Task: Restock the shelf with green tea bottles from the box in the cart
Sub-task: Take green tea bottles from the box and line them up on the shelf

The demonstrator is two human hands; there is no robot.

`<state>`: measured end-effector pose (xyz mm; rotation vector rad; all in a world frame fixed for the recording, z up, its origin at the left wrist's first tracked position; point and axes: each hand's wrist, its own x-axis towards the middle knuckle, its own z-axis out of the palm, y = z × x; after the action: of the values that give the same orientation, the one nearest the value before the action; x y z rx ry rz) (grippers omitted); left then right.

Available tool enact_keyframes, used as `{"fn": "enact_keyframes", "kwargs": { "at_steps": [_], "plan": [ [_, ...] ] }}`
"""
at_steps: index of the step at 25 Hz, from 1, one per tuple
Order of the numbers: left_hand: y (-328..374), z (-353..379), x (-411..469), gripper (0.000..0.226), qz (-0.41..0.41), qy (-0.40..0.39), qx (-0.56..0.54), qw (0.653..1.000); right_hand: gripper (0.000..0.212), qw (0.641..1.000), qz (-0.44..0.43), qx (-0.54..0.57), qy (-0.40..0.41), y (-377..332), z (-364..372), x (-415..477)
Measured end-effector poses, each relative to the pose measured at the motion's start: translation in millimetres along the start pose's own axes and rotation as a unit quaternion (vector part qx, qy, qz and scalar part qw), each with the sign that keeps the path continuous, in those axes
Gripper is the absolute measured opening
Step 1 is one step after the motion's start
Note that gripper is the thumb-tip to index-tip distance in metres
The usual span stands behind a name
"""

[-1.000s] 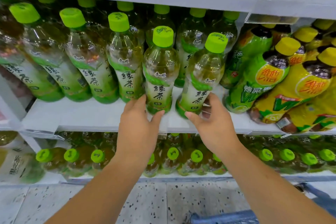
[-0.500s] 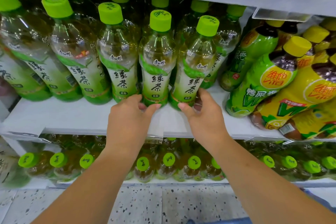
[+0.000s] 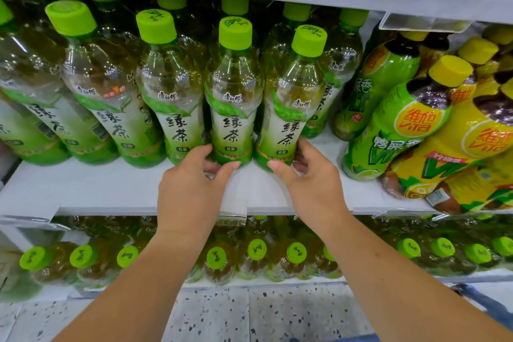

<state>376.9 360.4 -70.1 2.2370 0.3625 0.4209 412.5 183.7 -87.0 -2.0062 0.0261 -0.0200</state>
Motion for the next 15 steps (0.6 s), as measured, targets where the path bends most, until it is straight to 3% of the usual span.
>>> {"fn": "enact_keyframes", "kwargs": {
  "at_steps": [6, 11, 15],
  "plan": [
    [-2, 0, 1, 0.056, -0.001, -0.022, 0.001, 1.000, 0.055, 1.000, 0.008, 0.005, -0.006, 0, -3, 1],
    [-2, -16, 2, 0.041, 0.003, -0.081, 0.071, 0.994, 0.046, 0.997, 0.071, 0.001, 0.013, -25, -1, -3],
    [0, -36, 5, 0.038, -0.048, -0.152, -0.001, 0.987, 0.047, 0.990, 0.133, -0.025, 0.050, -48, -3, -23]
  ]
}}
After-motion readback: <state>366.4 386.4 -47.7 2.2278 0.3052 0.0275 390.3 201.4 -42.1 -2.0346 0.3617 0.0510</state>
